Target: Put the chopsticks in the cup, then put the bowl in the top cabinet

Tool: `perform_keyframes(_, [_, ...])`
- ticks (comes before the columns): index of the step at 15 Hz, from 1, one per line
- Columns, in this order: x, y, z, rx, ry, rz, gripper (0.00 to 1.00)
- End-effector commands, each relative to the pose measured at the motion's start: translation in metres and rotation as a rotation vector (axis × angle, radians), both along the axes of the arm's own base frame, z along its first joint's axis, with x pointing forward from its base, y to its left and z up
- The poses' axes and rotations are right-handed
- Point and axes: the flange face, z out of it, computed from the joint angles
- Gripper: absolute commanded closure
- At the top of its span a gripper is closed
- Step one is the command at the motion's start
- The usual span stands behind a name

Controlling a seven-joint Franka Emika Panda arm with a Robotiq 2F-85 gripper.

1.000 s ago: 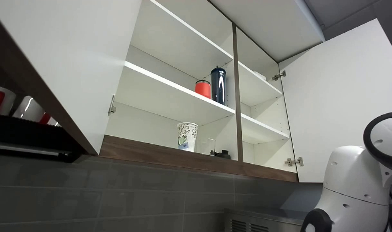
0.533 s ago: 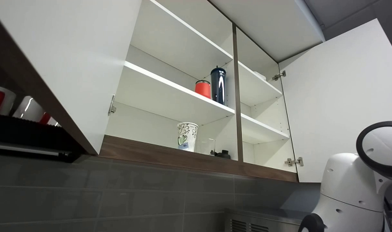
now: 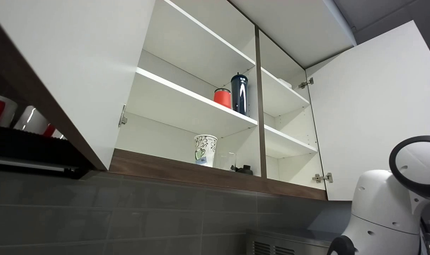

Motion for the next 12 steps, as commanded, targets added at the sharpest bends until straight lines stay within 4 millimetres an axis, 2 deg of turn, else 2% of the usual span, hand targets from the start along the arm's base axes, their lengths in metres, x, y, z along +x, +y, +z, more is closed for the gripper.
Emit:
perform_keyframes(1, [0.001, -0.007, -0.009, -0.003, -0.002, -0.011, 0.59])
perform_keyframes(6, [-0.001, -0.014, -0.008, -0.007, 0.010, -0.026, 0.97])
perform_keyframes(7, [-0.001, -0.014, -0.008, -0.006, 0.012, -0.027, 1.00])
perform_keyframes(12, [-0.003, -0.018, -0.006, 0.010, 0.029, -0.041, 0.98])
